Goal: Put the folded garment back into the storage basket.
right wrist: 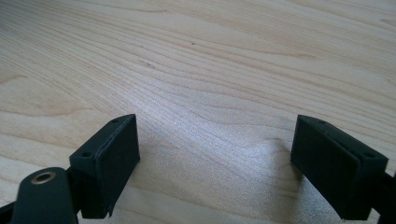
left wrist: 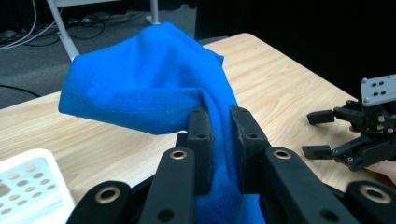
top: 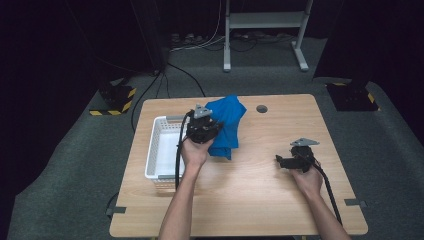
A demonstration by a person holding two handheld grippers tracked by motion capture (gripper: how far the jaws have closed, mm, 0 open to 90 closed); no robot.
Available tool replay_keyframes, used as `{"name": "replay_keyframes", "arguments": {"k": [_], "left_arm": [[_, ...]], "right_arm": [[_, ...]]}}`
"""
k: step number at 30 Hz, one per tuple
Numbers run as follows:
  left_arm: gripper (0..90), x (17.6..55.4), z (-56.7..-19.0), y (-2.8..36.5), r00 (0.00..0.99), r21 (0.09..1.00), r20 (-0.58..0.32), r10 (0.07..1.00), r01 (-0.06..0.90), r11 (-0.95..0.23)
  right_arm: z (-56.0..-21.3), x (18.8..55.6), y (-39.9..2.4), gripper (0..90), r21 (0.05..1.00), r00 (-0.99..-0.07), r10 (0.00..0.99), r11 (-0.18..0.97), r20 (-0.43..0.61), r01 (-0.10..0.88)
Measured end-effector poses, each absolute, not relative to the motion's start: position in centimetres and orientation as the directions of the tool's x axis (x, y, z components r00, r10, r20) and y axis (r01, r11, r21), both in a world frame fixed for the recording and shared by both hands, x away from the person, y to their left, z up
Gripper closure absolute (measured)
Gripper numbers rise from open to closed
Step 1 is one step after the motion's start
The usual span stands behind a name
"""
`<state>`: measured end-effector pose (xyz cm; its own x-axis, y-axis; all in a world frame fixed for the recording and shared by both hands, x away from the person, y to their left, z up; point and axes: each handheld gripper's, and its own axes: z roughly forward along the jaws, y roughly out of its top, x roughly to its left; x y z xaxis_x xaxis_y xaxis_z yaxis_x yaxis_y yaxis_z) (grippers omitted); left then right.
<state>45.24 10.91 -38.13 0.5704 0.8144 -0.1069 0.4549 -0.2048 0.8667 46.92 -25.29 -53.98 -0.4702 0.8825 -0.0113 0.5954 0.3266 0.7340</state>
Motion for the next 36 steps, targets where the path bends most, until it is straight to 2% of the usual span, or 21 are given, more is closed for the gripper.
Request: {"name": "replay_keyframes", "arguments": {"k": [14, 36], "left_arm": [[80.0, 45.2, -37.2, 14.2, 0.540, 0.867, -0.105, 0.835, 0.461, -0.189], [80.0, 44.6, -37.8, 20.1, 0.468, 0.873, -0.159, 0.869, 0.478, -0.097]], "right_arm": [[-54.0, 46.9, -25.3, 15.0, 0.734, -0.469, 0.883, 0.326, -0.012, 0.595], [-54.0, 46.9, -25.2, 14.9, 0.734, -0.468, 0.884, 0.325, -0.011, 0.596]]}}
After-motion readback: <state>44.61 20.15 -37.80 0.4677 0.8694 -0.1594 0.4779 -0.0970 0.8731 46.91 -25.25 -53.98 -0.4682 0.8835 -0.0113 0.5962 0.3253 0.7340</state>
